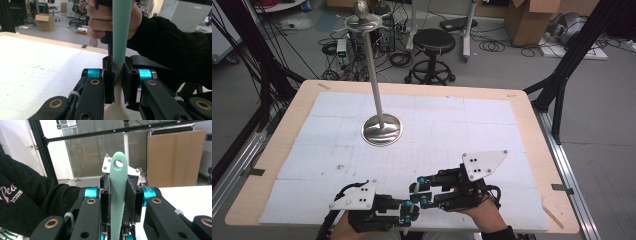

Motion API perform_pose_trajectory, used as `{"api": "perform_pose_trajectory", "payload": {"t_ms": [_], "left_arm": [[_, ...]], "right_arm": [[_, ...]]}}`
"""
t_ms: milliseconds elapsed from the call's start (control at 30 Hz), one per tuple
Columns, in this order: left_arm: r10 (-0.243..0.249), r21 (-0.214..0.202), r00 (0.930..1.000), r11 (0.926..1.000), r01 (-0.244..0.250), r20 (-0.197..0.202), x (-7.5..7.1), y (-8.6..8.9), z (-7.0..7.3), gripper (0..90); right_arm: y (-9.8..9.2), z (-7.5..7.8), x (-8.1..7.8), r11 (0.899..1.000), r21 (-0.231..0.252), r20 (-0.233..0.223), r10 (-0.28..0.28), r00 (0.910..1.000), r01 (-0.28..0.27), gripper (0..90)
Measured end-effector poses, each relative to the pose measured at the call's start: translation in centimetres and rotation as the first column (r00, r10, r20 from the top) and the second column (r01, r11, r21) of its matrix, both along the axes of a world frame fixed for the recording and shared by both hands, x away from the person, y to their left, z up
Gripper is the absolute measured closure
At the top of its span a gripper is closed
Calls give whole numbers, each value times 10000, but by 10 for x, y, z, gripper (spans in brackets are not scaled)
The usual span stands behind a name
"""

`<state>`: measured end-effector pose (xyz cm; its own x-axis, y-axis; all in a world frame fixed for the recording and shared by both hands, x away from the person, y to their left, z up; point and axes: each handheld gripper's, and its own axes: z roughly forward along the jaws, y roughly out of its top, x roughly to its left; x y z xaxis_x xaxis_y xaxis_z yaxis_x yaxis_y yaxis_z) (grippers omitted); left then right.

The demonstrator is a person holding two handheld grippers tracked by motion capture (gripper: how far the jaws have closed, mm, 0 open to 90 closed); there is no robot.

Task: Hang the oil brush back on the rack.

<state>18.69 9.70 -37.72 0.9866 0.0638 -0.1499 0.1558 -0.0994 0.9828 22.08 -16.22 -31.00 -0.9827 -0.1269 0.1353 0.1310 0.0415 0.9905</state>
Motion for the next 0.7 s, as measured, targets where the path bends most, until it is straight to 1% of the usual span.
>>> {"api": "perform_pose_trajectory", "payload": {"t_ms": [67, 100, 133, 167, 200, 233, 267, 333, 400, 467, 500, 567, 633, 667, 700], "left_arm": [[97, 23, 10000, 10000, -97, -22, 0, 0, 0, 813], [231, 111, 9997, 9997, -231, 26, 0, 1, 0, 814], [359, 194, 9993, 9992, -360, 50, 0, 1, 0, 814], [538, 233, 9985, 9983, -540, 83, 1, 2, 0, 814], [771, 247, 9970, 9967, -772, 24, 1, 2, 0, 814], [997, 294, 9950, 9946, -997, 14, 2, 2, -1, 814], [1282, 345, 9917, 9911, -1283, 40, 2, 2, -1, 814], [1869, 566, 9824, 9807, -1870, 80, 3, 2, -1, 814], [2413, 709, 9703, 9677, -2418, 154, 4, 2, -1, 814], [2886, 783, 9573, 9541, -2890, 173, 4, 0, -2, 814], [3121, 823, 9499, 9464, -3123, 155, 5, -1, -2, 813], [3467, 835, 9377, 9340, -3473, 211, 5, -2, -1, 813], [3794, 825, 9249, 9213, -3800, 236, 6, -3, -1, 813], [3915, 833, 9198, 9161, -3923, 262, 6, -3, -1, 813], [4046, 843, 9140, 9101, -4057, 298, 6, -4, -1, 813]], "right_arm": [[0, 0, -1, 9998, 1, -108, -195, 9998, 195, 748], [-1, -1, -2, 9993, 3, -235, -386, 9990, 386, 695], [-1, -1, -3, 9973, 102, -378, -727, 9966, 732, 580], [-1, 0, -4, 9931, 152, -580, -1155, 9916, 1166, 534], [-2, 0, -5, 9891, 85, -626, -1460, 9873, 1468, 524], [-2, 1, -6, 9831, -58, -552, -1829, 9816, 1829, 490], [-3, 1, -7, 9759, -162, -607, -2184, 9740, 2178, 459], [-4, 1, -9, 9576, -270, -684, -2882, 9551, 2870, 457], [-4, 1, -12, 9347, -509, -628, -3546, 9329, 3518, 458], [-2, 1, -15, 9043, -819, -472, -4234, 9047, 4189, 456], [-1, 1, -16, 8926, -922, -393, -4461, 8941, 4413, 456], [2, 1, -20, 8697, -1076, -215, -4865, 8734, 4818, 461], [5, 2, -22, 8502, -1141, -29, -5176, 8556, 5139, 464], [6, 2, -24, 8364, -1217, 60, -5378, 8431, 5344, 466], [7, 3, -24, 8283, -1252, 147, -5488, 8358, 5461, 469]]}}
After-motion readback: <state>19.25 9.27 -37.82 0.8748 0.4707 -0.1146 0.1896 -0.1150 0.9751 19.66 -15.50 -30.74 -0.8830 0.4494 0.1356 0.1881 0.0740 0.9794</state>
